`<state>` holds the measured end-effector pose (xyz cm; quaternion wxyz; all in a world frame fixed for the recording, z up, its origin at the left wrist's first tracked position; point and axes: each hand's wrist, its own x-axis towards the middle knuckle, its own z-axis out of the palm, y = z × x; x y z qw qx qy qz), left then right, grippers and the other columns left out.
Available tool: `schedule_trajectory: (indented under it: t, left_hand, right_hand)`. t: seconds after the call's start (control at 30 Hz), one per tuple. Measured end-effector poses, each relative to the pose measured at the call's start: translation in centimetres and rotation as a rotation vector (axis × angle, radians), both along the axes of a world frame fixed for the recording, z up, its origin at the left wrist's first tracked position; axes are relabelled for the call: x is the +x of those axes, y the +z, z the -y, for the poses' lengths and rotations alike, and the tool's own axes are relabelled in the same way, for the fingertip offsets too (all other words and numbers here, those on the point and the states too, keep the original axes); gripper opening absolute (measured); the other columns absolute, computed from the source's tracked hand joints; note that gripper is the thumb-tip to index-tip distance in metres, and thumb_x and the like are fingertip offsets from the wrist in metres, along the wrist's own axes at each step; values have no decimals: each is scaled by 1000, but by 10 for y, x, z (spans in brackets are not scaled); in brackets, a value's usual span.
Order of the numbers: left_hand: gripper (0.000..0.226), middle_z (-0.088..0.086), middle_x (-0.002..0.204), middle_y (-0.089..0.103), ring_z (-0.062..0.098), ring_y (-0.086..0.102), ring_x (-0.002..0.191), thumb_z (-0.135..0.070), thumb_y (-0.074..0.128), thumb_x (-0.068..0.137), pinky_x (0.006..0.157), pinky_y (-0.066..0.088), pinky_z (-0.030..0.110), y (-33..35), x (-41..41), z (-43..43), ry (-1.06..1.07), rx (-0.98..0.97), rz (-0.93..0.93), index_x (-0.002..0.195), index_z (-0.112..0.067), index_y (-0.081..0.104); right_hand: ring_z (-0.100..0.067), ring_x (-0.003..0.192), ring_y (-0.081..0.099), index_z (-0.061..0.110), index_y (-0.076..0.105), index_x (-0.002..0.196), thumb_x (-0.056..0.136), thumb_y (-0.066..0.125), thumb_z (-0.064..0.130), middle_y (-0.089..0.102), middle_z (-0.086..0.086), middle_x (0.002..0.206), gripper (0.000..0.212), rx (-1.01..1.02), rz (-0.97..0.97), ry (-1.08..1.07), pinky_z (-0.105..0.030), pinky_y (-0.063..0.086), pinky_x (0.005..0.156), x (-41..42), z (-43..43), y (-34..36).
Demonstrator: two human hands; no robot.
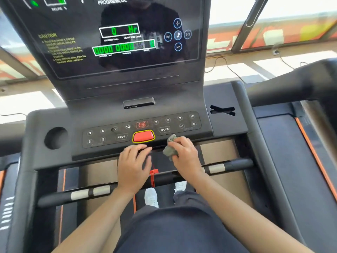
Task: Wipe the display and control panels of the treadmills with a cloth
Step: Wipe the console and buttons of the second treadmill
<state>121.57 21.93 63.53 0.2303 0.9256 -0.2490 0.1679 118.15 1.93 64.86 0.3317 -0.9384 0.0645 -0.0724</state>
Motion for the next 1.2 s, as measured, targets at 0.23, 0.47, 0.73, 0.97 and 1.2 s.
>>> schedule_trajectory:
  t: [0.23,0.47,0.73,0.97,1.2]
  left_hand:
    - [38,3,123,67,29,58,112,-15,74,85,95,45,40,-3,2,48,-70,55,-17,123,-18,72]
    - [35,1,115,69,30,62,106,-15,72,85,88,47,40,-5,8,53,-31,79,-8,119,-21,74]
    - [29,-1,102,69,26,62,99,-11,71,83,82,48,37,3,18,60,-21,33,3,110,-21,77]
    - [30,-1,99,69,21,61,98,-8,72,79,79,46,33,5,21,60,-28,-16,-1,106,-21,79]
    - [27,-3,96,70,21,62,93,-10,71,79,75,45,34,3,23,60,-30,-39,30,101,-22,80]
  right_hand:
    - [-26,94,61,16,73,104,71,73,2,65,0,102,36,-9,-17,-289,-31,47,79,-6,72,13]
    - [-17,98,61,19,72,110,83,70,8,65,6,103,29,54,-54,-379,-33,50,89,12,115,23]
    - [-15,93,53,14,59,103,87,70,8,56,4,106,21,52,-68,-291,-19,34,77,101,126,43]
    - [-19,94,51,8,68,99,84,76,11,54,-3,104,17,-64,57,-106,-26,43,81,153,99,47]
    - [-23,97,56,14,74,108,76,77,11,68,1,111,33,-159,63,301,-37,54,82,142,65,31]
